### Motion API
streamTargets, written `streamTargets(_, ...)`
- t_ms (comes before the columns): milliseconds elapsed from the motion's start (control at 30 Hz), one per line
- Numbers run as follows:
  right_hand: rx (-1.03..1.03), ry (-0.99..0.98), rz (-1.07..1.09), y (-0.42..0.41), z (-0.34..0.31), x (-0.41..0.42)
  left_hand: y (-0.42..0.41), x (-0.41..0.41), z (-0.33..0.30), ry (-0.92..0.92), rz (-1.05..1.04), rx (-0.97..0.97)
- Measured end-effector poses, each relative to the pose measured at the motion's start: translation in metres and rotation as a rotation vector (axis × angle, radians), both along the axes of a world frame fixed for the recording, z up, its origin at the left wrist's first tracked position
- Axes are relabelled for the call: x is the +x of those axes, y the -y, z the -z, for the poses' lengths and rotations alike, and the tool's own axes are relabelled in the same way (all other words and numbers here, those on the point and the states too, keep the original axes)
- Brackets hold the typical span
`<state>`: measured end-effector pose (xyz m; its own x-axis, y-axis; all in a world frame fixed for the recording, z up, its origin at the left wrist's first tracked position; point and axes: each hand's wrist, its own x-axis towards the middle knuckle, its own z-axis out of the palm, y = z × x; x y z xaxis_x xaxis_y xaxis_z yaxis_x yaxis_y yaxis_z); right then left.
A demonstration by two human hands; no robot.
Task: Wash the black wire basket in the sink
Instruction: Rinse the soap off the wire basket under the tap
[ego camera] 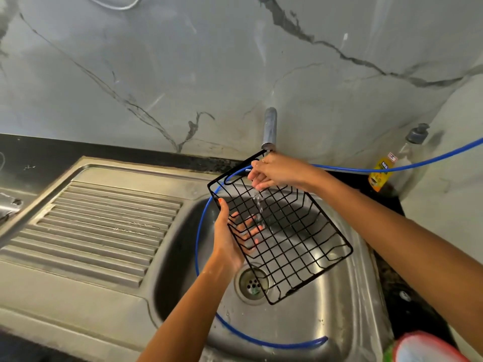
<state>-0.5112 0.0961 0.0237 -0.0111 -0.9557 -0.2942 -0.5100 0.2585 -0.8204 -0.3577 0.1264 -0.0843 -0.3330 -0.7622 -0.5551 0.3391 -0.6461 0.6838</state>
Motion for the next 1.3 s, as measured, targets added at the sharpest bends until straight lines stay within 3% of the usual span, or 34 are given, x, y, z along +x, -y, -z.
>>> streamTargets(133,-0.005,0.065,0.016,-0.003,-0.001,0.001,-0.004,0.000,-0.005,0.054,0.015,-0.038)
streamTargets(233,0.208,0.080,-0.142,-0.007,-0.012,-0.006,-0.001,-0.001,-0.013,0.089,0.019,-0.079)
streamTargets(333,0.413,-0.155,-0.295,-0.009,-0.022,-0.006,0.001,-0.003,-0.024,0.137,0.031,-0.123)
streamTargets(433,0.251,-0.281,-0.177,-0.001,-0.016,-0.001,0.000,-0.003,-0.033,0.214,-0.058,-0.103)
streamTargets(567,-0.044,-0.290,-0.066,0.005,-0.004,-0.002,0.005,-0.001,-0.016,0.257,-0.165,-0.097)
streamTargets(900,-0.136,0.162,0.327,0.035,0.016,0.004,0.001,0.025,-0.011,0.272,-0.281,-0.054)
streamTargets(1000,-0.182,0.209,0.392,0.055,0.027,0.009,0.003,0.031,-0.002,0.263,-0.286,-0.042)
streamTargets(1133,-0.152,0.068,0.359,0.089,0.042,0.014,0.004,0.033,0.003,0.269,-0.291,-0.031)
streamTargets(1300,-0.057,-0.341,0.179,0.104,0.060,0.016,0.003,0.034,0.012,0.267,-0.284,-0.018)
